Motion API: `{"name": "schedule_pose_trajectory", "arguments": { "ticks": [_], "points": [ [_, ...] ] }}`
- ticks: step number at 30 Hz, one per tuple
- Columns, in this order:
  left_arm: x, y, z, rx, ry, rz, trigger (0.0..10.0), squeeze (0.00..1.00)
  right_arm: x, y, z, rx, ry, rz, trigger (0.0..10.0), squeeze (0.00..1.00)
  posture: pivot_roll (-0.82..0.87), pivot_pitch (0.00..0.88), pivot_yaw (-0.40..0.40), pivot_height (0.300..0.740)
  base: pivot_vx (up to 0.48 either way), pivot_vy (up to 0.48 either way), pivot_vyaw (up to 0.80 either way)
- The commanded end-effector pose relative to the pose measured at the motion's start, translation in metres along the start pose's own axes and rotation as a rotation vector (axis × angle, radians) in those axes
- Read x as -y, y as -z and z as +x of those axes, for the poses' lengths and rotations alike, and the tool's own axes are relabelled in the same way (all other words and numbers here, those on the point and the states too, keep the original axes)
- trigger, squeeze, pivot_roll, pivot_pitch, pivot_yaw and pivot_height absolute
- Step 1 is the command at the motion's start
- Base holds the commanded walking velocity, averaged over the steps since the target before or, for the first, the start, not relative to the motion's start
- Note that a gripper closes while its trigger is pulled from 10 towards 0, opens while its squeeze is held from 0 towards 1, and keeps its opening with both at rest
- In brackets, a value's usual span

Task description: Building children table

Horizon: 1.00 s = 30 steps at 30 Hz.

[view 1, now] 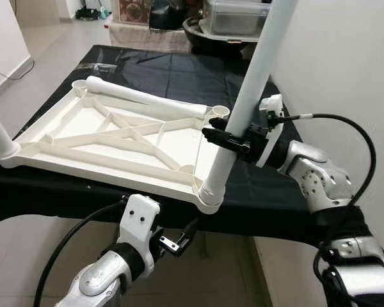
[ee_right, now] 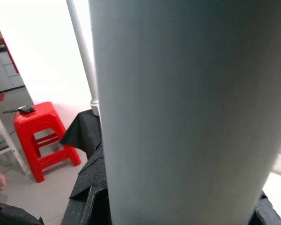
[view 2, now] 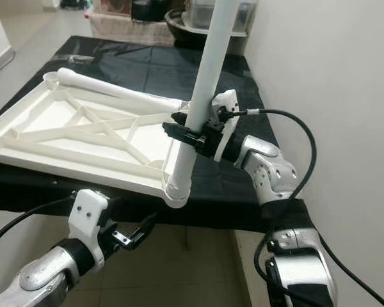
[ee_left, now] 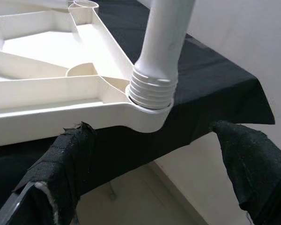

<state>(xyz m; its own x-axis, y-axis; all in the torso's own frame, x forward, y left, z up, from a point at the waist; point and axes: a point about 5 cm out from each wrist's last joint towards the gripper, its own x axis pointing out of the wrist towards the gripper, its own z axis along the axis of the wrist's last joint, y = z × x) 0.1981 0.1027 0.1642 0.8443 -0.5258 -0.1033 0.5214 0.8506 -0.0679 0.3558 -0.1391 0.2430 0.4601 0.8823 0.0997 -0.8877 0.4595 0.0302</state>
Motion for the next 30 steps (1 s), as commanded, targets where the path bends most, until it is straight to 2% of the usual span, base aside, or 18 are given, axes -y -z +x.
{"name": "schedule_pose_trajectory", "arguments": {
  "ticks": [1,5,7,9,13,15,16,17,18,19,20,21,22,23,24,25,27,30],
  "points": [
    [0.003,0.001,-0.004,-0.016,0.009,-0.006,10.0,0.0,0.003,0.027,0.001,-0.097,0.035,0.037,10.0,0.0,0.11,0.173,-0.138,0.74,0.0,0.0,0.0],
    [0.003,0.0,-0.008,-0.025,0.003,-0.004,10.0,0.0,-0.011,0.022,0.001,-0.04,-0.159,0.118,10.0,0.0,0.12,0.183,-0.141,0.74,0.0,0.0,0.0],
    [0.003,0.0,-0.008,-0.025,0.003,-0.004,10.0,0.0,-0.011,0.022,0.001,-0.04,-0.159,0.118,10.0,0.0,0.12,0.183,-0.141,0.74,0.0,0.0,0.0],
    [0.003,0.0,-0.009,-0.029,0.005,-0.003,10.0,0.0,-0.016,0.028,0.003,-0.077,-0.246,0.1,10.0,0.0,0.12,0.185,-0.141,0.74,0.0,0.0,0.0],
    [0.003,-0.001,-0.009,-0.029,0.007,-0.002,10.0,0.0,-0.011,0.04,0.01,-0.155,-0.193,0.005,10.0,0.0,0.13,0.186,-0.144,0.74,0.0,0.0,0.0],
    [0.003,-0.001,-0.009,-0.029,0.007,-0.002,10.0,0.0,-0.011,0.04,0.01,-0.155,-0.193,0.005,10.0,0.0,0.13,0.186,-0.144,0.74,0.0,0.0,0.0],
    [0.003,-0.001,-0.009,-0.03,0.006,-0.002,10.0,0.0,-0.005,0.044,0.013,-0.186,-0.121,-0.021,10.0,0.0,0.13,0.186,-0.144,0.74,0.0,0.0,0.0],
    [0.003,-0.001,-0.009,-0.03,0.006,-0.002,10.0,0.0,-0.005,0.044,0.013,-0.186,-0.121,-0.021,10.0,0.0,0.13,0.186,-0.144,0.74,0.0,0.0,0.0],
    [0.004,-0.002,-0.009,-0.029,0.004,-0.003,10.0,0.0,0.004,0.047,0.014,-0.223,-0.015,-0.057,10.0,0.0,0.12,0.184,-0.144,0.74,0.0,0.0,0.0],
    [0.004,-0.002,-0.009,-0.029,0.004,-0.003,10.0,0.0,0.004,0.047,0.014,-0.223,-0.015,-0.057,10.0,0.0,0.12,0.184,-0.144,0.74,0.0,0.0,0.0],
    [0.004,-0.002,-0.009,-0.029,0.004,-0.003,10.0,0.0,0.018,0.045,0.012,-0.232,0.169,-0.09,10.0,0.0,0.12,0.182,-0.144,0.74,0.0,0.0,0.0],
    [0.004,-0.002,-0.009,-0.029,0.004,-0.003,10.0,0.0,0.018,0.045,0.012,-0.232,0.169,-0.09,10.0,0.0,0.12,0.182,-0.144,0.74,0.0,0.0,0.0],
    [0.004,-0.002,-0.008,-0.027,0.004,-0.002,10.0,0.0,0.031,0.041,0.008,-0.225,0.336,-0.117,10.0,0.0,0.12,0.175,-0.143,0.74,0.0,0.0,0.0],
    [0.004,-0.002,-0.008,-0.027,0.004,-0.002,10.0,0.0,0.031,0.041,0.008,-0.225,0.336,-0.117,10.0,0.0,0.12,0.175,-0.143,0.74,0.0,0.0,0.0],
    [0.004,-0.003,-0.008,-0.025,0.006,-0.001,10.0,0.0,0.04,0.037,0.002,-0.21,0.481,-0.133,10.0,0.0,0.12,0.173,-0.143,0.74,0.0,0.0,0.0],
    [0.004,-0.003,-0.008,-0.025,0.006,-0.001,10.0,0.0,0.04,0.037,0.002,-0.21,0.481,-0.133,10.0,0.0,0.12,0.173,-0.143,0.74,0.0,0.0,0.0],
    [0.003,-0.003,-0.006,-0.023,0.007,0.001,10.0,0.0,0.052,0.03,-0.009,-0.195,0.683,-0.162,10.0,0.0,0.11,0.161,-0.138,0.74,0.0,0.0,0.0],
    [0.003,-0.003,-0.004,-0.02,0.009,0.003,10.0,0.0,0.057,0.03,-0.018,-0.192,0.832,-0.144,10.0,0.0,0.11,0.157,-0.135,0.74,0.0,0.0,0.0]
  ]
}}
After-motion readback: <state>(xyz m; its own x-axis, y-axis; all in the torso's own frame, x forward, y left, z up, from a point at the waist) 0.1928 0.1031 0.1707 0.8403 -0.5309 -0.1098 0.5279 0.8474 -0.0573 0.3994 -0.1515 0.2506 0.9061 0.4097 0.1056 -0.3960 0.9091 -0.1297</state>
